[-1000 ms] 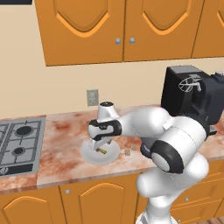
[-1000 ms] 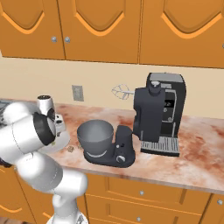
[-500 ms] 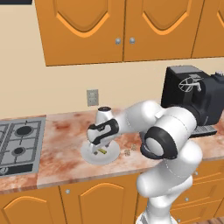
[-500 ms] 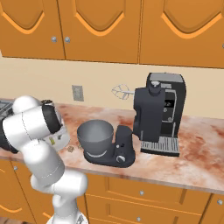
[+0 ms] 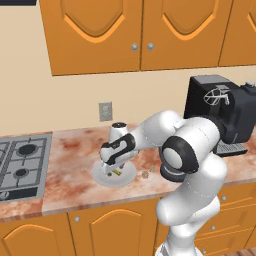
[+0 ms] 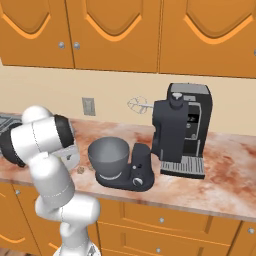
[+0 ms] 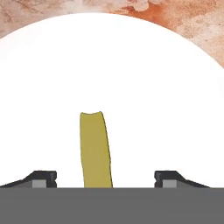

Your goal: Add butter and sugar cubes to the stand mixer bowl and then turn on the stand mixer to begin making frosting.

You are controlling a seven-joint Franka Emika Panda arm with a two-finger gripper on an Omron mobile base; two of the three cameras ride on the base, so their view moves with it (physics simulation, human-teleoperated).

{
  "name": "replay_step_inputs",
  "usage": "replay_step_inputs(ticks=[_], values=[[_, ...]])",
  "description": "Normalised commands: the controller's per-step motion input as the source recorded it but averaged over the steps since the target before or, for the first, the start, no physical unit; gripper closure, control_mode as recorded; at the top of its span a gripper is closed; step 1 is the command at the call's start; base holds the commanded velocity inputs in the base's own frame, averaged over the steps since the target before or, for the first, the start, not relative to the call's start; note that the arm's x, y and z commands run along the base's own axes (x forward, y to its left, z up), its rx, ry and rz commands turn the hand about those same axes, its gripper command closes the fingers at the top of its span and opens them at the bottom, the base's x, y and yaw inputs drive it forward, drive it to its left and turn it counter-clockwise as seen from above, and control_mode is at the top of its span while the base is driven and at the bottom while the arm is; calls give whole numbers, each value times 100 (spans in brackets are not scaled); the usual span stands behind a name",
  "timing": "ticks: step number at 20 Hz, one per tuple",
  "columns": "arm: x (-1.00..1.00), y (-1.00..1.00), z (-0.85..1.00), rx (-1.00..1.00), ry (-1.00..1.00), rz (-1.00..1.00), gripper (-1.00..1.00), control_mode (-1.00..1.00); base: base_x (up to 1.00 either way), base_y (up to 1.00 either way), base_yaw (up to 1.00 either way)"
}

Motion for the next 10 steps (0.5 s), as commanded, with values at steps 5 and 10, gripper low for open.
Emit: replay_step_inputs(ticks=[5, 10], values=[[0, 6, -24, 0, 0, 1, 100, -100, 0, 0, 0], [0, 0, 0, 0, -1, 0, 100, -100, 0, 0, 0]])
